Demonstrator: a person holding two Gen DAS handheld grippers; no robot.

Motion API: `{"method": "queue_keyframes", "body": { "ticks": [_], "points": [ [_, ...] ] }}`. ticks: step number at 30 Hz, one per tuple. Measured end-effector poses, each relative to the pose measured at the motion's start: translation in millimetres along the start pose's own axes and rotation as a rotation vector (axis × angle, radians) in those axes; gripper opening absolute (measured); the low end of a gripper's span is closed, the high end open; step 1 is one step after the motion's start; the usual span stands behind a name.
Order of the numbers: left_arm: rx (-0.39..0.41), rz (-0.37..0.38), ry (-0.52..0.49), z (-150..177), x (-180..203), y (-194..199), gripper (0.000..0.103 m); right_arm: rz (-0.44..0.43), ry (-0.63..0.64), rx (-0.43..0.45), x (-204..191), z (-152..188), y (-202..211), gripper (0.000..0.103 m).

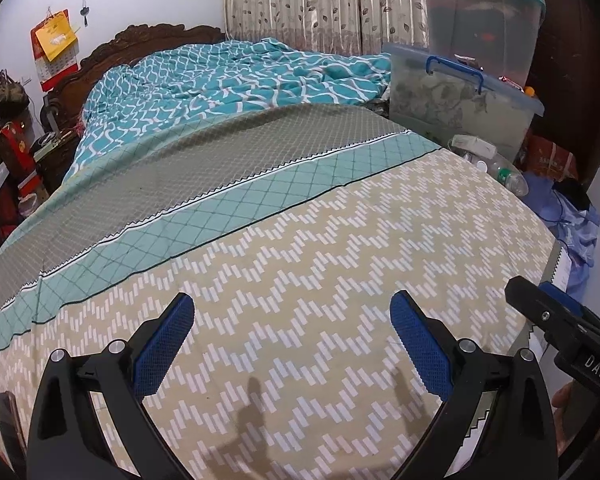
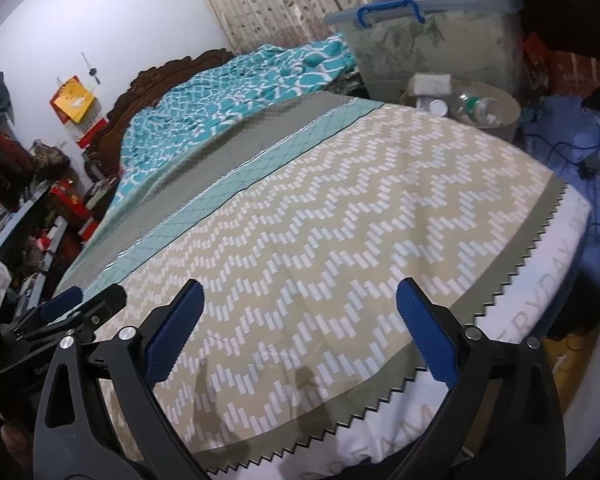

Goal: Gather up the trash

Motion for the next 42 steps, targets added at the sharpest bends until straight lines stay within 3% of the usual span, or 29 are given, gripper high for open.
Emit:
{"method": "queue_keyframes", "body": {
  "ticks": [8,14,22,42],
  "points": [
    [0.087,-0.037,-0.047,-24.4,15.1,18.7,0.095,0.043,-0.052,0.026,17.5,-8.0,26.1,0.100],
    [0.159,-0.012,-0.134,-49.9,45.2,40.4,0.095,0.072,-0.070,0.127,27.7,-20.9,63.1,0.100],
    [0.178,-0.012,-0.169,-70.2,69.6,55.1,0.095,0.096,-0.070,0.270,30.9,-39.2,95.2,0.100],
    [0.136,-0.053,-0.193,-64.8,77.9,58.7,0.095,0.071,-0.081,0.256,30.5,-38.3,95.1,0.100]
  ]
}}
Point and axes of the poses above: each gripper's, at about its wrist camera, not at the fingertips, and y roughly against the way its jaws point, x to its right, z to its underside, the point moved 5 cm from there along -y, roughly the way its jaws point, and after that the axes turned 10 degrees about z, right-handed, at the moved point
